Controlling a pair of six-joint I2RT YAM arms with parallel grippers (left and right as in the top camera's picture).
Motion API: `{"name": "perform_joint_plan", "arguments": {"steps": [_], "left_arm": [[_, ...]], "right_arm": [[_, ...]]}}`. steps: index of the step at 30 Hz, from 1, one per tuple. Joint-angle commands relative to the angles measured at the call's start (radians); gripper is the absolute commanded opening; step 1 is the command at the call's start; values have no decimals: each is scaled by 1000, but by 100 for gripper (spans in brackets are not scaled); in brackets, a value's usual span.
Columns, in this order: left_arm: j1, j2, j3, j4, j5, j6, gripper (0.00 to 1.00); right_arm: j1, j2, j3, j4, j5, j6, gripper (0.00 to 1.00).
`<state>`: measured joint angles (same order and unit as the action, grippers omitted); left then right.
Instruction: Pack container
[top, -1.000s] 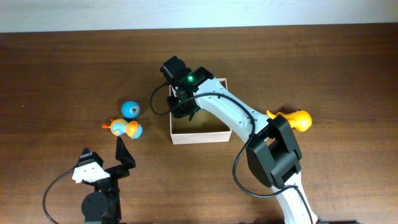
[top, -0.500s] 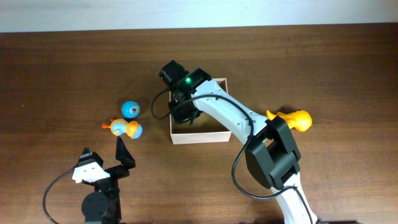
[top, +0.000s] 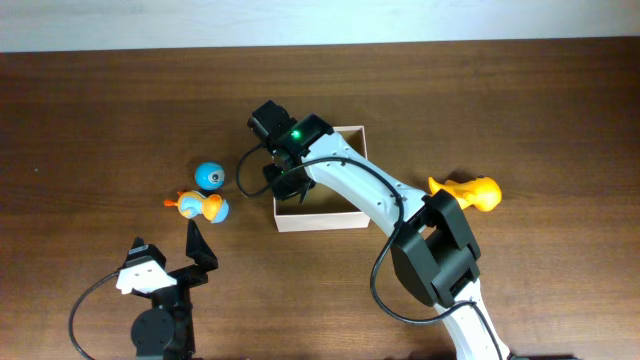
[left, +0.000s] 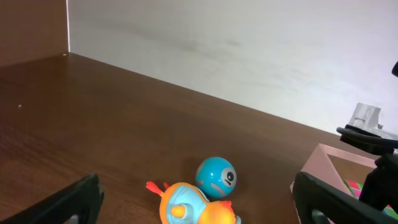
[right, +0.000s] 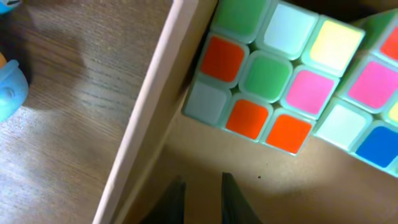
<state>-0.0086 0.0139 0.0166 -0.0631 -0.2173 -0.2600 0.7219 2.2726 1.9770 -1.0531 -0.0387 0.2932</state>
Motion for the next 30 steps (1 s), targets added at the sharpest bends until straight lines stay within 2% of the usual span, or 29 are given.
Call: {"name": "perform_joint_plan", "arguments": {"steps": [1, 17, 30], "left_arm": [[5, -8, -7, 2, -7, 15, 99], [5, -8, -7, 2, -7, 15, 99], [5, -8, -7, 2, -7, 15, 99]], "right_arm": [[6, -26, -4, 1, 24, 11, 16], [6, -26, -19, -79, 13, 26, 15], [5, -26, -70, 48, 35, 26, 16]]}}
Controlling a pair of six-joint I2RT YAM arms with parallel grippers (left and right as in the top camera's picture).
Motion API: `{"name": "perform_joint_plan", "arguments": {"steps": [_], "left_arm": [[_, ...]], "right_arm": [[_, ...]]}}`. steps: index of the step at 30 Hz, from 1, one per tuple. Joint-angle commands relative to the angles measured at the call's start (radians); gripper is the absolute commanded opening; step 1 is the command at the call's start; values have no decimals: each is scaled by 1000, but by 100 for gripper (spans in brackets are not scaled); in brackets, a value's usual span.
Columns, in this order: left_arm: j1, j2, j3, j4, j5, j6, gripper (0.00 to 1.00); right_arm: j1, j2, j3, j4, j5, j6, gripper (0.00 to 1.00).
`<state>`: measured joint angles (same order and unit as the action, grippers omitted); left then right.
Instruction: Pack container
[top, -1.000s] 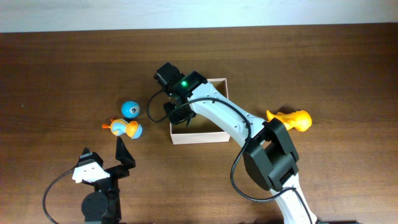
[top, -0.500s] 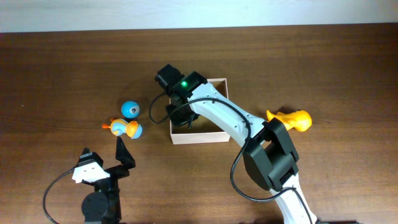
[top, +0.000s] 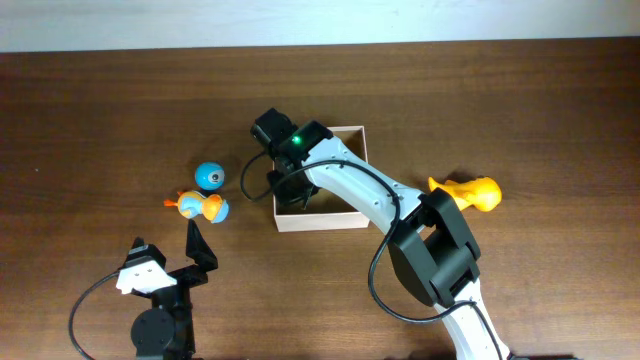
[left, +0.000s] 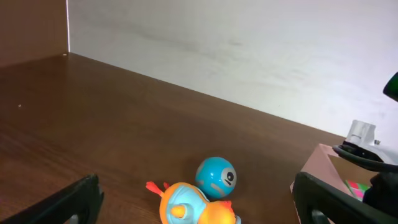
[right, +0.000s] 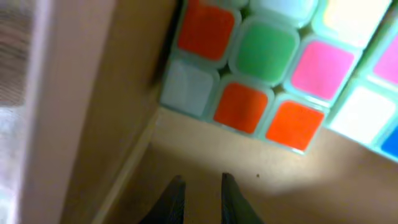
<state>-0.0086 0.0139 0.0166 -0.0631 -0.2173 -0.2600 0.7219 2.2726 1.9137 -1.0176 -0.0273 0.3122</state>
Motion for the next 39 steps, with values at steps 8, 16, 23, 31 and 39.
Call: {"name": "perform_joint_plan", "arguments": {"steps": [8, 16, 23, 31, 39], "left_arm": [[5, -8, -7, 2, -7, 15, 99], [5, -8, -7, 2, -7, 15, 99], [5, -8, -7, 2, -7, 16, 99], [5, -8, -7, 2, -7, 15, 99], [5, -8, -7, 2, -7, 15, 99]], "right_arm": [[4, -26, -7, 61, 49, 7, 16], [4, -26, -7, 84, 97, 7, 16], [2, -26, -7, 112, 122, 7, 16], [2, -26, -7, 122, 145, 7, 16], [5, -26, -6, 86, 130, 7, 16]]}}
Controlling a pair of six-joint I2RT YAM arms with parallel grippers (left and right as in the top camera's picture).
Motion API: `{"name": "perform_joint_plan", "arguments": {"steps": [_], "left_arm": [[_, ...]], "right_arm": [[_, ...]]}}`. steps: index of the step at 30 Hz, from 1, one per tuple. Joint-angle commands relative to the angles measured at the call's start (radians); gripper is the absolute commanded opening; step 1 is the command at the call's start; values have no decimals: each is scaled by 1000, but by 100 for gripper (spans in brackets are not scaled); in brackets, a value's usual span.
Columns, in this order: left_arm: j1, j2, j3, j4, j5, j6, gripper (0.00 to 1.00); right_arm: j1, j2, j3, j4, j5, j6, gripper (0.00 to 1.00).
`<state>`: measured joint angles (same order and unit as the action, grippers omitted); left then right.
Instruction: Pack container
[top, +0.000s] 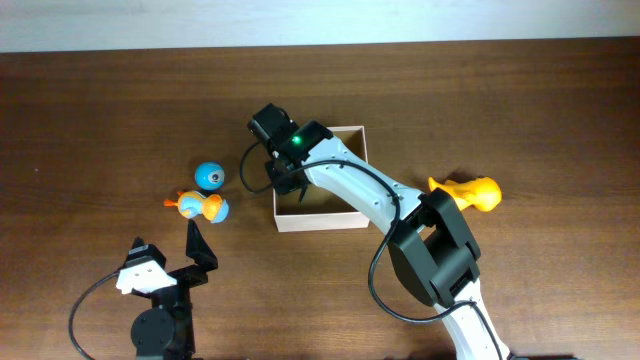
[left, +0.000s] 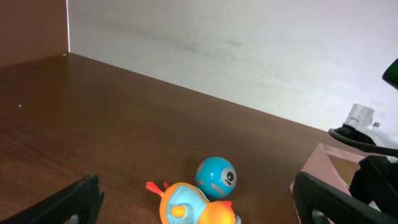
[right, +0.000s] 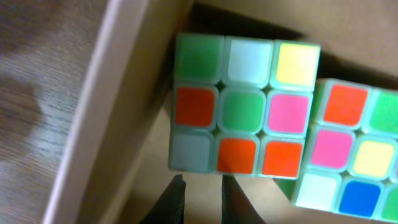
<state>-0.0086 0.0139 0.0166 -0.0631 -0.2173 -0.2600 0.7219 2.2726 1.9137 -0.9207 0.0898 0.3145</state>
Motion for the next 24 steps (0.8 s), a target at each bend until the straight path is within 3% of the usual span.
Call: {"name": "perform_joint_plan", "arguments": {"steps": [1, 14, 24], "left_arm": [[5, -8, -7, 2, -7, 15, 99], [5, -8, -7, 2, -7, 15, 99], [5, -8, -7, 2, -7, 15, 99]], "right_arm": [[4, -26, -6, -15, 11, 5, 16], [4, -58, 79, -106, 10, -20, 20], [-73, -61, 164, -197, 124, -45, 20]]}}
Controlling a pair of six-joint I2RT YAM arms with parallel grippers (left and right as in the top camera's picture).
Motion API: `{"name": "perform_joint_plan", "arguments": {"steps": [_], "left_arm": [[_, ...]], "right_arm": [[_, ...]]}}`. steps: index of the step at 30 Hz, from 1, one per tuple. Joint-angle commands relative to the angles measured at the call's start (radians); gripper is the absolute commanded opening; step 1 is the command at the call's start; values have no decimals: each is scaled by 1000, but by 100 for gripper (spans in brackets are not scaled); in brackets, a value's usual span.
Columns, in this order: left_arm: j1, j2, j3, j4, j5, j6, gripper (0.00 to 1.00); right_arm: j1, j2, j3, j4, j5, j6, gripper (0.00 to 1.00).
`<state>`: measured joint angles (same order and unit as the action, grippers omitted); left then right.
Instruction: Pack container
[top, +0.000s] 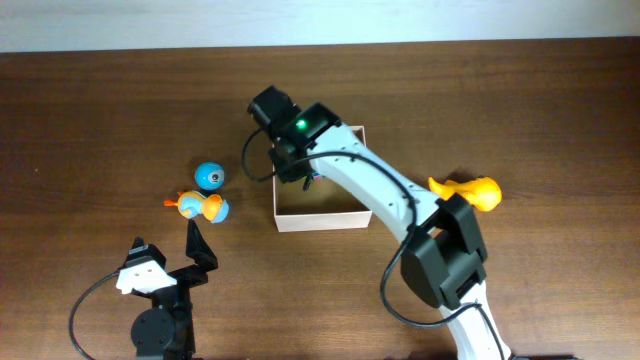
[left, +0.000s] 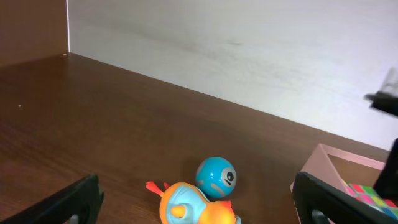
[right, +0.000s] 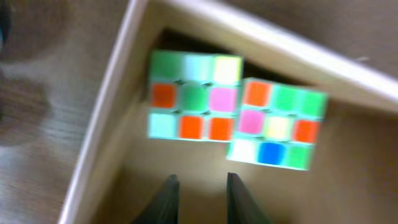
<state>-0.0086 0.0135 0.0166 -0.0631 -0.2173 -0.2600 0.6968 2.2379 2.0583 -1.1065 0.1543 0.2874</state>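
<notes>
A shallow pale cardboard box sits mid-table, also seen as the box from the right wrist. Two colour cubes lie side by side in its far corner: one cube against the left wall, the other cube to its right. My right gripper hangs above the box floor in front of them, slightly open with nothing between its fingers. A blue ball and a blue-and-orange duck toy lie left of the box. My left gripper rests open near the front edge, facing them.
A yellow duck lies on the wood to the right of the box, beside my right arm's base link. In the left wrist view a pale wall runs behind the table's far edge.
My right gripper has come up and away from the box floor, so both cubes now show whole and smaller. Its fingers stand a little wider. The left arm and the loose toys stay put.
My right gripper was low in the box near its left wall, fingers almost together, close to the cubes. A second later it was lower still by the left cube. Then it stood higher, and now higher again, with both cubes together in the far corner.
</notes>
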Motion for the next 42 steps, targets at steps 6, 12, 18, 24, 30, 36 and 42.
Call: {"name": "perform_joint_plan", "arguments": {"steps": [6, 12, 18, 24, 30, 36, 42], "left_arm": [[5, -8, -7, 2, -7, 16, 99], [5, -8, -7, 2, -7, 15, 99], [5, -8, -7, 2, -7, 15, 99], [5, -8, -7, 2, -7, 15, 99], [5, -8, -7, 2, -7, 15, 99], [5, -8, -7, 2, -7, 15, 99], [5, -8, -7, 2, -7, 15, 99]], "right_arm": [[-134, -23, 19, -16, 109, -21, 20], [-182, -18, -1, -14, 93, -48, 20], [-180, -17, -67, 27, 73, -47, 20], [-180, -16, -148, 76, 66, -47, 19], [-180, -14, -184, 114, 61, -47, 19], [-180, -4, -209, 138, 35, -47, 19], [-180, -3, -209, 142, 29, -47, 20]]}}
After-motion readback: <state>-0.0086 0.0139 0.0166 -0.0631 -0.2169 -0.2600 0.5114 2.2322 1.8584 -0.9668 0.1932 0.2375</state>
